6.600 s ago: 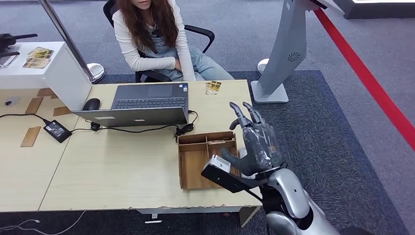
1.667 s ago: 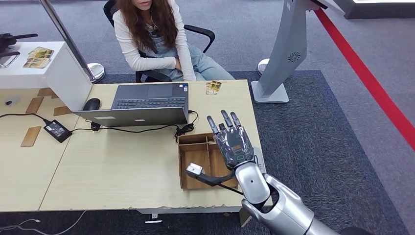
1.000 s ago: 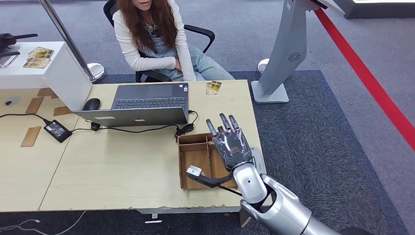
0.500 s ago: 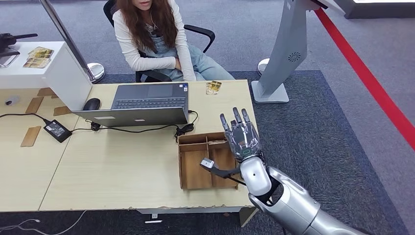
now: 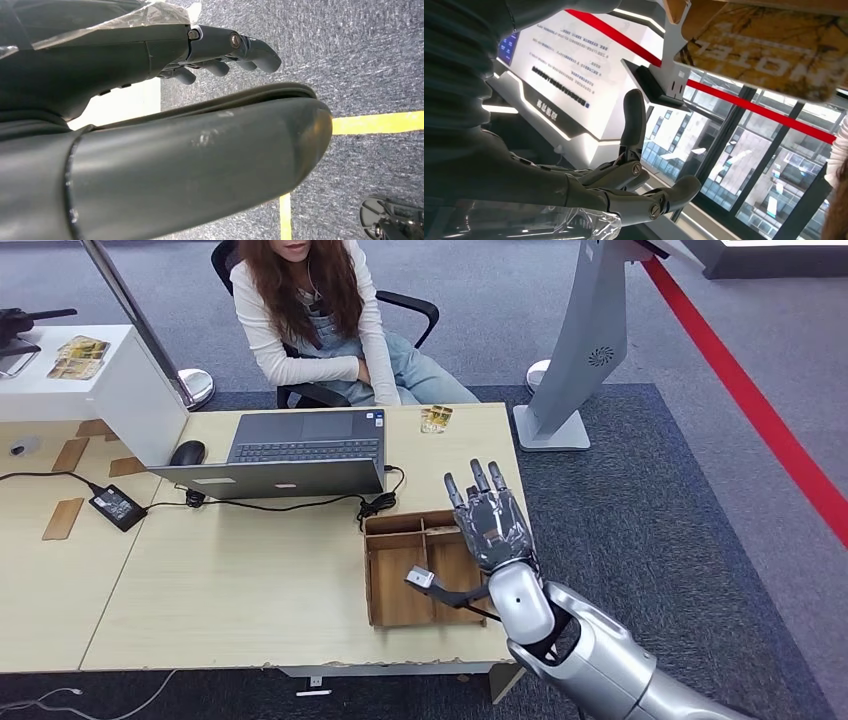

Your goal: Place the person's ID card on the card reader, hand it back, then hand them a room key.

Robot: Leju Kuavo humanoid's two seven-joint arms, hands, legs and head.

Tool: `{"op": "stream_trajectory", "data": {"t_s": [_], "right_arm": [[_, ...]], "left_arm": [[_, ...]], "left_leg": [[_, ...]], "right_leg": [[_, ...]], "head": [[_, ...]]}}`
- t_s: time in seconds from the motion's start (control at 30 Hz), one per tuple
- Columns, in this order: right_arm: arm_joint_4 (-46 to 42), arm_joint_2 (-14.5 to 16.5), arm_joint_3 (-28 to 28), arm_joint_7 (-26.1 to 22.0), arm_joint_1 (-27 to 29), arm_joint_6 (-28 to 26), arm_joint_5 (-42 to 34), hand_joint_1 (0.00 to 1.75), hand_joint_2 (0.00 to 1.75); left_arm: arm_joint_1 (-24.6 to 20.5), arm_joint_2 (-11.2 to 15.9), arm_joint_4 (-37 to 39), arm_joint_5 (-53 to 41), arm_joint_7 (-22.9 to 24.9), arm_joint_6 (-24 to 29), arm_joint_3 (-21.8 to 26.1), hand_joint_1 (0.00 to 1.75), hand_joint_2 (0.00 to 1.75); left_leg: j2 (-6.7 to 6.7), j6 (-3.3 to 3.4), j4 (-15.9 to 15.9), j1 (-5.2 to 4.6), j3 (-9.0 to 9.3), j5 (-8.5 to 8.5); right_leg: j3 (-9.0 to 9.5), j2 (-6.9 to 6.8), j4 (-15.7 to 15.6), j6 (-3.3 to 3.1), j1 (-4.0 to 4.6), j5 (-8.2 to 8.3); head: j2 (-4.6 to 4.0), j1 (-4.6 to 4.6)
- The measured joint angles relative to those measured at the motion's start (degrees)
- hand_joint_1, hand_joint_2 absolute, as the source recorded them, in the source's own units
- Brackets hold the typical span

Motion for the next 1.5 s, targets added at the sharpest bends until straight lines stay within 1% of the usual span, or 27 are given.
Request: {"op": "stream_trajectory", "data": {"t_s": [0.17, 0.47, 0.6, 0.77, 0.97, 1.0, 1.1, 1.13, 1.33, 1.5], "right_arm": [[-1.6, 0.9, 0.0, -0.2, 0.8, 0.0, -0.7, 0.0, 1.75], [-3.0, 4.9, 0.0, 0.5, 1.4, -1.3, -4.3, 0.0, 1.75], [-3.0, 6.1, 0.0, 1.3, 1.6, -1.6, -6.3, 0.0, 1.75], [-3.0, 6.9, -0.3, 2.8, 1.8, -2.4, -8.1, 0.0, 1.75], [-2.9, 6.9, -0.9, 4.8, 1.8, -3.1, -9.2, 0.0, 1.75], [-2.9, 6.8, -1.2, 5.2, 1.8, -3.3, -9.4, 0.03, 1.75], [-2.9, 6.4, -2.2, 6.1, 1.7, -4.7, -10.5, 1.34, 1.75], [-2.9, 6.2, -2.5, 6.3, 1.7, -5.4, -11.2, 1.75, 1.75], [-3.5, 5.2, -5.1, 6.4, 2.1, -10.2, -15.5, 1.75, 1.75], [-4.3, 4.6, -6.8, 6.4, 3.1, -11.3, -16.6, 1.75, 1.75]], "left_arm": [[0.0, 0.0, 0.0, 0.2, 0.0, 0.0, 0.0, 0.0, 0.0], [0.0, -0.2, 0.0, 0.6, -0.6, 0.0, 0.0, 0.0, 0.0], [0.0, -0.2, 0.0, 0.7, -0.6, 0.0, 0.0, 0.0, 0.0], [0.0, -0.3, 0.0, 0.8, -0.5, 0.0, 0.0, 0.0, 0.0], [0.0, -0.3, 0.0, 0.8, -0.6, 0.1, 0.0, 0.0, 0.0], [0.0, -0.3, 0.0, 0.8, -0.6, 0.1, 0.0, 0.0, 0.0], [0.0, -0.3, 0.0, 0.8, -0.7, 0.2, 0.0, 0.0, 0.0], [0.0, -0.3, 0.0, 0.8, -0.7, 0.3, 0.0, 0.0, 0.0], [0.1, -0.3, 0.0, 0.5, -0.9, 0.3, 0.0, 0.0, 0.0], [0.1, -0.3, 0.0, 0.3, -1.0, 0.3, 0.0, 0.0, 0.0]], "left_leg": [[0.0, 0.0, 0.0, 0.0, -0.01, 0.0], [0.01, -0.01, 0.0, 0.01, 0.0, 0.01], [0.01, -0.01, 0.0, 0.01, 0.0, 0.01], [0.01, -0.01, 0.0, 0.0, 0.0, 0.01], [0.01, -0.01, 0.0, 0.0, 0.0, 0.01], [0.01, -0.01, 0.0, 0.0, 0.01, 0.01], [0.0, -0.01, 0.0, 0.0, 0.02, 0.01], [0.0, -0.01, 0.0, 0.0, 0.03, 0.01], [0.0, -0.01, 0.0, 0.0, 0.07, 0.01], [0.0, -0.01, 0.0, 0.0, 0.06, 0.01]], "right_leg": [[0.0, 0.0, 0.0, 0.0, 0.0, 0.0], [0.0, 0.0, 0.0, -0.01, 0.02, 0.0], [0.0, 0.0, 0.0, -0.01, 0.01, 0.0], [0.0, 0.0, 0.0, 0.0, 0.01, 0.0], [0.0, 0.0, 0.0, 0.0, 0.01, 0.0], [0.0, 0.0, 0.0, -0.01, 0.01, 0.0], [0.0, 0.0, 0.0, -0.01, 0.01, 0.0], [0.0, 0.0, 0.0, -0.01, 0.01, 0.0], [0.0, 0.01, 0.0, -0.01, 0.01, 0.0], [0.0, 0.01, 0.0, -0.01, 0.01, 0.0]], "head": [[0.01, 0.0], [0.01, 0.0], [0.0, 0.01], [0.0, 0.0], [0.0, 0.0], [0.0, 0.01], [0.0, 0.01], [0.0, 0.0], [0.0, 0.01], [0.01, 0.01]]}}
